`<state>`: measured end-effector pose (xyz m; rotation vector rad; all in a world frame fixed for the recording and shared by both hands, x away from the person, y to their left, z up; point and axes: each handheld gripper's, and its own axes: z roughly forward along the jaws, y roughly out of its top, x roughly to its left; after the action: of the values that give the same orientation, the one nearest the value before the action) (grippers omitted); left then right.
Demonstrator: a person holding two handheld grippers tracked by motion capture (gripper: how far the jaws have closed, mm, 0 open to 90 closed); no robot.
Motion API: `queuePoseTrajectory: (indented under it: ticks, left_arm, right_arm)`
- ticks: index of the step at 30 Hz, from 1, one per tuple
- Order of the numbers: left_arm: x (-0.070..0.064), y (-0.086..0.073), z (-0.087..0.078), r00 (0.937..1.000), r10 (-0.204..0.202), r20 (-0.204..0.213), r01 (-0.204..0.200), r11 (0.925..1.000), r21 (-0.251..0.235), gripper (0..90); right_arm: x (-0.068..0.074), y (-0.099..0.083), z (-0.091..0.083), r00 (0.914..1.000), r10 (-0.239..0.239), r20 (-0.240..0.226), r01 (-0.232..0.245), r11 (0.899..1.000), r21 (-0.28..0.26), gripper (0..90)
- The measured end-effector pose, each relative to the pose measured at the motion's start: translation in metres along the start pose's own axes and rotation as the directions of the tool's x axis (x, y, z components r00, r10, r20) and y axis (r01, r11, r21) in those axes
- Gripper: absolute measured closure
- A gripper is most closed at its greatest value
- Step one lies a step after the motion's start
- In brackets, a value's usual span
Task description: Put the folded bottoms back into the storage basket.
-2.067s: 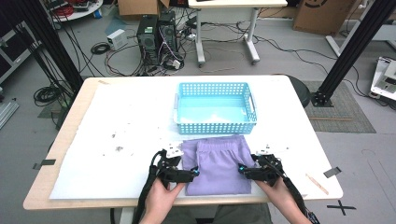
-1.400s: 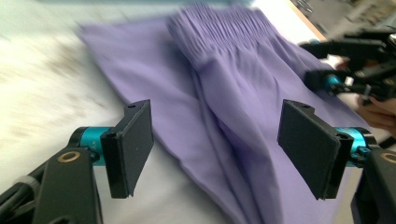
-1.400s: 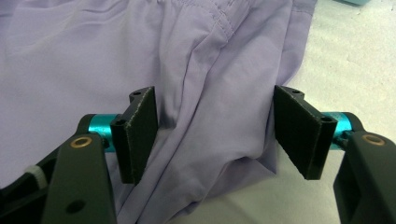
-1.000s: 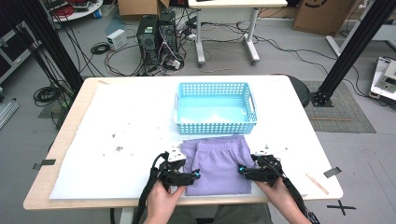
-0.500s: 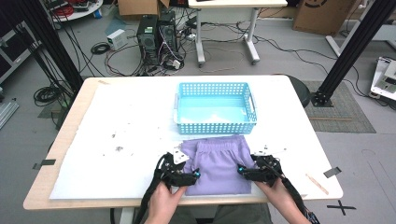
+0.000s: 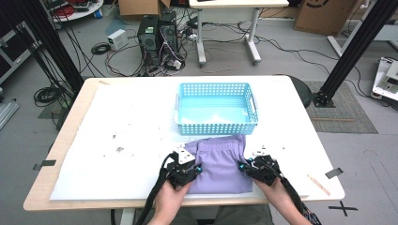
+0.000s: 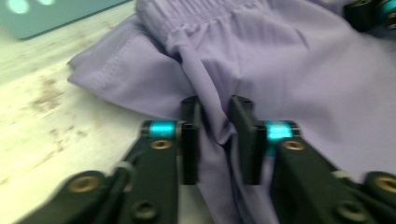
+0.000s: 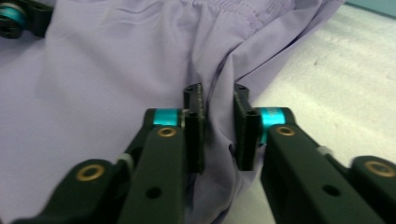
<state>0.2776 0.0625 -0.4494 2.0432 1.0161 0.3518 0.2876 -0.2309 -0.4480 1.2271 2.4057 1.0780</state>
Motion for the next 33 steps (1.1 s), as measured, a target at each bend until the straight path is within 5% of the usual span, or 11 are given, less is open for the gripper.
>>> queuePoseTrajectory:
  ticks: [7,16,27,33]
  left_arm:
    - [0.009,0.003,-0.001,0.9965,-0.027,0.080,0.026,0.9996,0.004,83.8]
    - [0.007,0.016,-0.029,0.9892,0.007,0.147,0.008,0.9943,-0.107,84.5]
    - [0.005,0.060,-0.071,0.9852,0.091,0.145,-0.052,0.9651,-0.257,84.6]
    - [0.024,0.098,-0.073,0.9881,0.099,0.117,-0.061,0.9539,-0.294,84.6]
  right_arm:
    - [0.000,0.002,-0.002,0.9996,-0.021,-0.021,0.021,1.000,-0.007,86.0]
    - [0.007,0.012,-0.029,0.9973,-0.053,-0.051,0.046,0.991,-0.128,87.0]
    - [0.008,0.040,-0.069,0.9963,-0.081,-0.031,0.070,0.964,-0.258,87.1]
    - [-0.006,0.077,-0.075,0.9970,-0.078,-0.004,0.073,0.952,-0.298,87.1]
